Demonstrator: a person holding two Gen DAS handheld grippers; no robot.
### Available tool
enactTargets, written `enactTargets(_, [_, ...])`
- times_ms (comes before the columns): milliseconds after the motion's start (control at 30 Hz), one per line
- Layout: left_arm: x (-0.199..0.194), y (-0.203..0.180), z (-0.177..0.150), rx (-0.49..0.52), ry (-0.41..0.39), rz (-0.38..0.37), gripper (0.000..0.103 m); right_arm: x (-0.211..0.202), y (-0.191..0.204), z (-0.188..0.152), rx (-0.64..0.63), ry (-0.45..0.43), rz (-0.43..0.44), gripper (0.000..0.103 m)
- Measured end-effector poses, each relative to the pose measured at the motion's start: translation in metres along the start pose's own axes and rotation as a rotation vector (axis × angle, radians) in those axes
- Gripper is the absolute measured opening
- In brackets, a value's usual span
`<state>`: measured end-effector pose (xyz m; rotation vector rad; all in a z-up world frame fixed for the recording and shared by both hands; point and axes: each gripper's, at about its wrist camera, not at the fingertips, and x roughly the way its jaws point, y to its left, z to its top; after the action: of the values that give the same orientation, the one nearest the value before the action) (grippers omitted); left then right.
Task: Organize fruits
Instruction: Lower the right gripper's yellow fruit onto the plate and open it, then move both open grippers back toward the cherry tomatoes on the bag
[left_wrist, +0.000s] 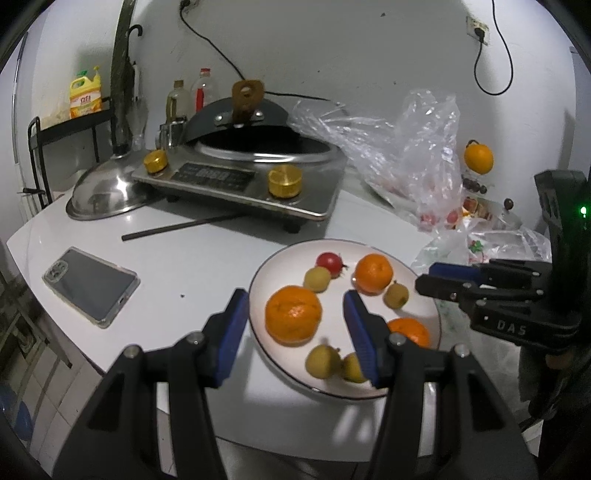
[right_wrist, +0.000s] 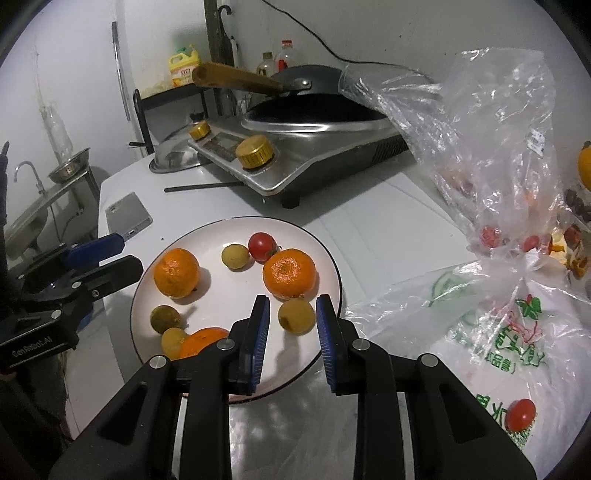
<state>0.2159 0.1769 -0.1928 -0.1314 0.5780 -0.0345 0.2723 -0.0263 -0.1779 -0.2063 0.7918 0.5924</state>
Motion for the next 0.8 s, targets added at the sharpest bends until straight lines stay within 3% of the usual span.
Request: enactTargets(800, [-0.037, -0.047, -0.007, 0.064, -0.035, -0.025, 0.054, -0.062, -0.006, -0.018, 0.011, -0.085, -0.014, 0.028])
